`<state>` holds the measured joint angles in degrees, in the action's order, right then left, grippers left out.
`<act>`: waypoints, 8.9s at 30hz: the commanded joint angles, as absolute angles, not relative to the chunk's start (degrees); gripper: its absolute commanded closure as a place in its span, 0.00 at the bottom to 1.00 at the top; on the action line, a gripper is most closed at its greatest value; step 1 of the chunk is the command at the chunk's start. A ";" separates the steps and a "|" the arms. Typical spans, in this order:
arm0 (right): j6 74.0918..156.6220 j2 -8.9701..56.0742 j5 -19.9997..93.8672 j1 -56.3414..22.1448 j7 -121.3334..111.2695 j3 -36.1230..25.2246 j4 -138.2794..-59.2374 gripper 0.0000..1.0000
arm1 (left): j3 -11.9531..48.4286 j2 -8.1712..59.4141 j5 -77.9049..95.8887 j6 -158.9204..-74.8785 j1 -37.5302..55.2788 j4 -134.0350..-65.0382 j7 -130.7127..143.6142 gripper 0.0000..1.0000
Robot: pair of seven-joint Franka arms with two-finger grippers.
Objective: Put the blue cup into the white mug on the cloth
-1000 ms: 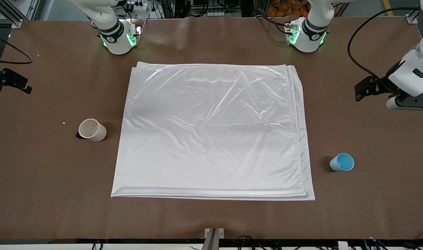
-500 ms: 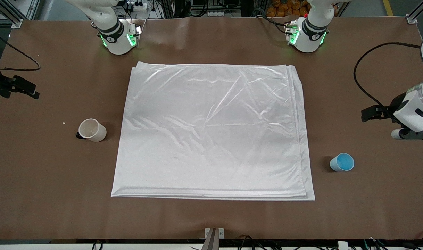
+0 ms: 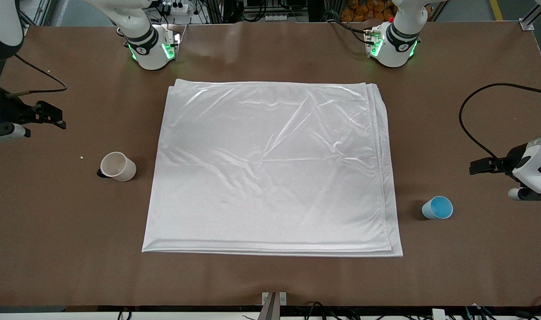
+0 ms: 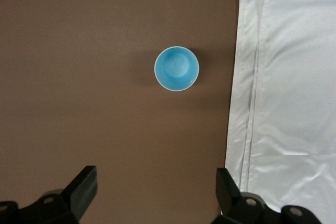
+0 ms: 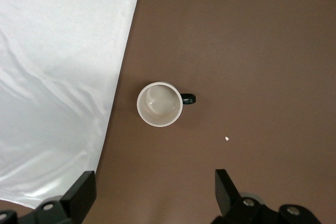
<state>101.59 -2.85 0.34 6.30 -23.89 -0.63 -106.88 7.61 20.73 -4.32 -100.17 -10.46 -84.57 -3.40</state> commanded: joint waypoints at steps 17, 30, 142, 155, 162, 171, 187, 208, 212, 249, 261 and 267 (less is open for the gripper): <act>105.29 -2.37 0.44 6.33 -51.76 -0.70 -113.47 0.00 | 7.82 32.07 -3.16 -111.09 -12.48 -83.58 -7.73 0.00; 115.31 -0.62 0.35 6.77 -72.67 -0.79 -117.86 0.00 | 7.73 37.79 -3.69 -115.84 -12.48 -83.58 -7.73 0.00; 146.51 20.13 -1.49 10.11 -113.29 -0.62 -121.99 1.00 | 11.16 34.45 -6.50 -118.21 -8.79 -83.67 2.37 1.00; 136.76 12.66 -1.49 0.45 -96.52 -0.61 -122.43 1.00 | 11.69 34.45 -6.50 -117.95 -8.79 -83.58 3.43 1.00; 134.91 11.95 -1.58 -6.41 -83.78 -0.62 -122.52 1.00 | 11.69 34.45 -6.50 -117.95 -8.70 -83.67 3.43 1.00; 134.91 12.57 -2.37 -16.25 -66.11 -0.62 -122.34 1.00 | 13.71 34.45 -6.50 -117.95 -8.70 -83.67 6.76 1.00; 134.91 18.80 -5.36 -31.72 -39.57 -0.70 -117.52 1.00 | 16.08 34.45 -6.50 -116.28 -2.29 -83.67 19.06 1.00; 134.91 31.28 -6.15 -39.20 -26.72 -0.70 -104.16 1.00 | 25.92 34.10 -6.77 -114.96 2.37 -83.58 39.28 1.00; 134.83 33.31 -6.15 -40.08 -26.10 -0.70 -102.22 1.00 | 26.02 34.10 -6.86 -114.96 5.00 -83.58 42.79 1.00; 124.72 6.78 -5.98 -30.42 -26.46 -0.88 -115.39 0.21 | 20.40 35.77 -7.47 -116.89 27.06 -83.50 54.76 1.00; 114.26 -5.27 -6.59 -23.73 -26.19 -1.14 -116.46 0.20 | 17.31 36.83 -7.38 -123.39 31.90 -83.41 56.07 1.00; 111.01 -8.96 -8.79 -19.52 -26.37 -1.23 -116.02 0.19 | 17.23 37.79 -7.38 -124.36 31.99 -83.41 56.25 1.00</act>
<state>112.36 -4.74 -7.18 -23.06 -26.85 -1.77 -113.97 17.92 37.12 -5.93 -122.77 31.33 -83.44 54.41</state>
